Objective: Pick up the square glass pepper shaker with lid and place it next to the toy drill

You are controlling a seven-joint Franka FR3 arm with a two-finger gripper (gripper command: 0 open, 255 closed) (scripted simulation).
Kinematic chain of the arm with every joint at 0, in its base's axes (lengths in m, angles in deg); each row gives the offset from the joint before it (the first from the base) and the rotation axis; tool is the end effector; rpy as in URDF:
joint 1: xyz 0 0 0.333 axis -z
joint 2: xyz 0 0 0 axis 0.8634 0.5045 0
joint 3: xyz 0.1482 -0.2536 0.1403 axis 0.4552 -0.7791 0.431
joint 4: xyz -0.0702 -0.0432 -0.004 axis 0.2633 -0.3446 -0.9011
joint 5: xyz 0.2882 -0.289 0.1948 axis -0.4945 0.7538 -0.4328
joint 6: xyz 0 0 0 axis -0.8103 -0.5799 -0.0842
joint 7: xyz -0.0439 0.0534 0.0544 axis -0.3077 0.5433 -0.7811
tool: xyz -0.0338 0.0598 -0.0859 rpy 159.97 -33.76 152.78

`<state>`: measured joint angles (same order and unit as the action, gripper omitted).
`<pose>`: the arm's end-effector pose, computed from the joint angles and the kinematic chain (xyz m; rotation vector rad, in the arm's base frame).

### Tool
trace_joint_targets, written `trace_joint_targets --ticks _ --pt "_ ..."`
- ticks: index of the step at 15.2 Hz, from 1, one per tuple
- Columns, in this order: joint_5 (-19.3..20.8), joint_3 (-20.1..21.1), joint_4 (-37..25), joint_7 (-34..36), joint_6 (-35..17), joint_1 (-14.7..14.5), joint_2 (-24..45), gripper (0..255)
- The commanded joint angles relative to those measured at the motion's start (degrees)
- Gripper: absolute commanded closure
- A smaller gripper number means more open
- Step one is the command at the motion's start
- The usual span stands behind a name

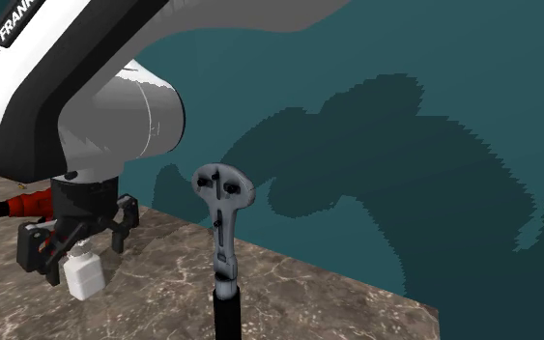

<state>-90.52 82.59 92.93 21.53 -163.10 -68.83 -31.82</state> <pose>0.7722 0.0735 0.3065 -3.0863 -0.0257 -0.3887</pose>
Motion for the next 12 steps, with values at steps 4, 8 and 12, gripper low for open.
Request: trace_joint_targets --ticks 4,8,12 --pt "0.38 -0.26 1.02 0.21 3.25 -0.21 -4.27 0" --pt "0.48 -0.31 1.15 0.27 4.16 -0.25 -5.33 0" --pt "0.48 -0.31 1.15 0.27 4.16 -0.25 -5.33 0"
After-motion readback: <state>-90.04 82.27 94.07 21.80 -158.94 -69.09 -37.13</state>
